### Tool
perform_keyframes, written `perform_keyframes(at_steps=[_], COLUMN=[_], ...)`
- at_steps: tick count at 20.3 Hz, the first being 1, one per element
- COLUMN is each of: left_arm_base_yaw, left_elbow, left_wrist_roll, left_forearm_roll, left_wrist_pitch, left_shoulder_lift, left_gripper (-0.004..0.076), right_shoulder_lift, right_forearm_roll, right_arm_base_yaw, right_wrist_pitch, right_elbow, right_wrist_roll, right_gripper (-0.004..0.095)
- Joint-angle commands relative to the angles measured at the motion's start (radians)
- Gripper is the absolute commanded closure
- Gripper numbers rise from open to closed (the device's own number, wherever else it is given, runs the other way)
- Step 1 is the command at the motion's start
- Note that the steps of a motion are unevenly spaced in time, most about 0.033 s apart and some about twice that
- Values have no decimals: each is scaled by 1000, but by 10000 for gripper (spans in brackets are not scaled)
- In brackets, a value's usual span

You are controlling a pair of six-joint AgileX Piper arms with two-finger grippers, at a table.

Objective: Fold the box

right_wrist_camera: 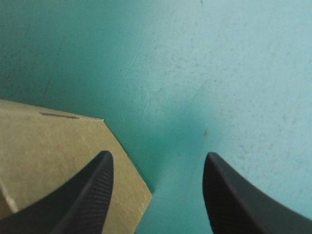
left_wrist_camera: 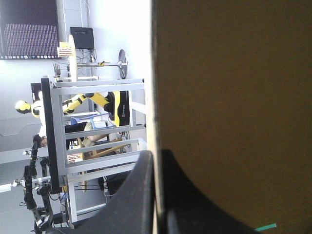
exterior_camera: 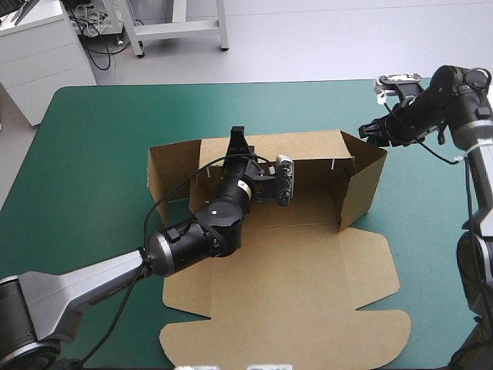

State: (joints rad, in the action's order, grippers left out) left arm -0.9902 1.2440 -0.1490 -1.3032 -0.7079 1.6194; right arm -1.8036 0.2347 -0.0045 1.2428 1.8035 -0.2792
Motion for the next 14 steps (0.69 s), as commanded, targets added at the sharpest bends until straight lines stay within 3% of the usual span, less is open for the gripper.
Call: perform_keyframes(at_steps=[1, 6, 9, 14], left_arm_base_yaw=[-9, -9, -9, -9], left_elbow=[21, 21, 21, 21], left_wrist_roll=[-9, -9, -9, -9], left_forearm_roll=[-29, -29, -29, -36], left_wrist_pitch=[-3, -3, -3, -3], left_shoulder_lift=[-39, -39, -39, -39], left_gripper=[756, 756, 756, 756], right_shoulder_lift=[113, 246, 346, 388], right_forearm_roll=[45, 147, 241, 335], right_arm_base_yaw=[-2, -2, -2, -2], right_wrist_pitch=[-41, -181, -301, -288], right_elbow=[-56, -296, -453, -562], right_wrist_roll=[-33, -127, -314, -575], right_gripper=[404, 404, 443, 444])
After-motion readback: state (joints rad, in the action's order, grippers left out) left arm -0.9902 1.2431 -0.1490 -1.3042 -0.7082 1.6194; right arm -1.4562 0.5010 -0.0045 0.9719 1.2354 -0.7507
